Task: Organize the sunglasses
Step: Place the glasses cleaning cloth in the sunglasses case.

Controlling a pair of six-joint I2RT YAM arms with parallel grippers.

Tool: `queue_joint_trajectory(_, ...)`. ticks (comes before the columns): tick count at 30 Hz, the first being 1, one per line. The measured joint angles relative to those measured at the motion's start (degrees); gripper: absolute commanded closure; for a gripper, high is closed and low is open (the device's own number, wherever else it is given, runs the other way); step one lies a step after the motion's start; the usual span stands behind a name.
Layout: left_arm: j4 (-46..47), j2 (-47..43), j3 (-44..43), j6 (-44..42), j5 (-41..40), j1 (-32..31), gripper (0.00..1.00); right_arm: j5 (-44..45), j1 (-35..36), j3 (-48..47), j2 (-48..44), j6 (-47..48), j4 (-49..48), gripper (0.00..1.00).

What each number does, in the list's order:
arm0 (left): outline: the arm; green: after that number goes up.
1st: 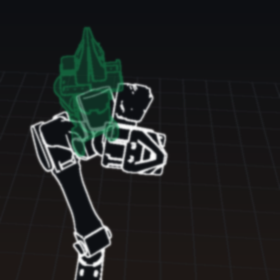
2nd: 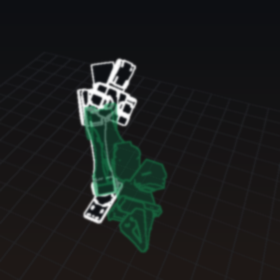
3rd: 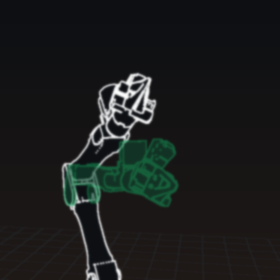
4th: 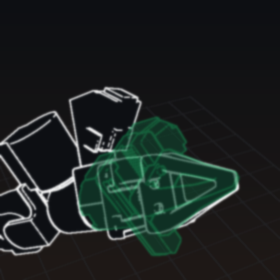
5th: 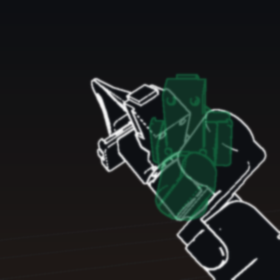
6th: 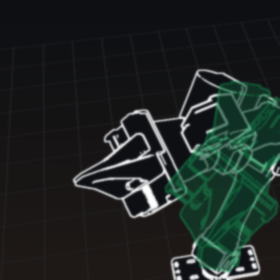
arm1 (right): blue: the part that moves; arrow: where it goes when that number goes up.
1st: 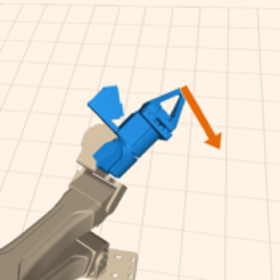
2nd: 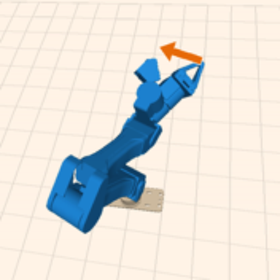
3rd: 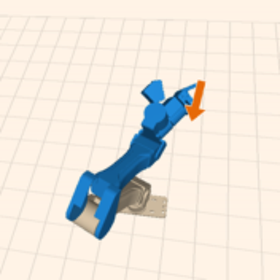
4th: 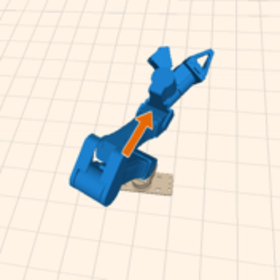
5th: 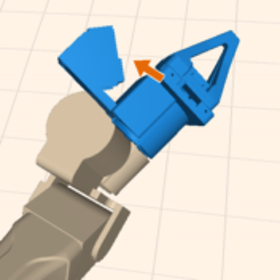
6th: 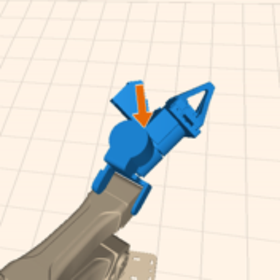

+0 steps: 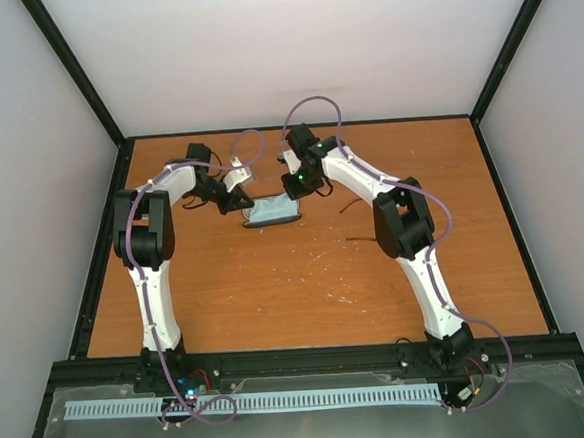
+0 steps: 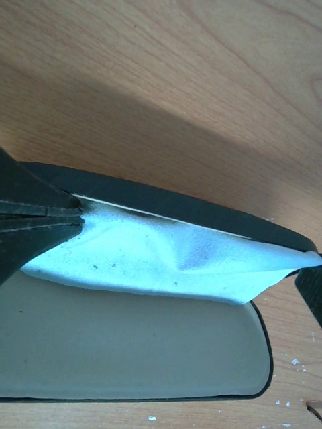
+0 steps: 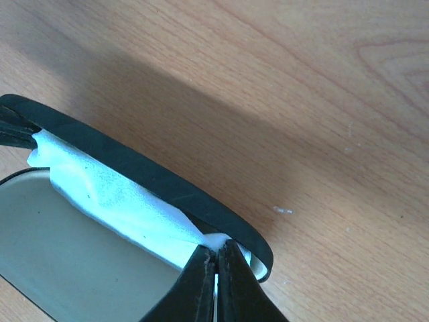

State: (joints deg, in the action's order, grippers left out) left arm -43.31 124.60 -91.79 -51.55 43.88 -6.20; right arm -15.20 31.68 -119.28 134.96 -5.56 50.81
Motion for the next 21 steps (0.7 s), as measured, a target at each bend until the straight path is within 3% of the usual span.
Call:
queue_joint_trajectory(11,-0.81,0.07,-0.59,-0.15,-0.17,0.0,0.91,0.17,-0.17,-1.2,1.86,0.15,1.42,0.97)
queue_joint_trajectory(17,-0.92,0.07,-0.81,-0.31,-0.26,0.02,0.75,0.68,-0.17,-1.44,2.16,0.04,2.34,0.97)
queue_joint_trajectory(21,-1.09,0.07,-0.85,-0.5,-0.46,0.04,0.68,1.53,-0.17,-1.81,2.16,-0.2,2.51,0.9)
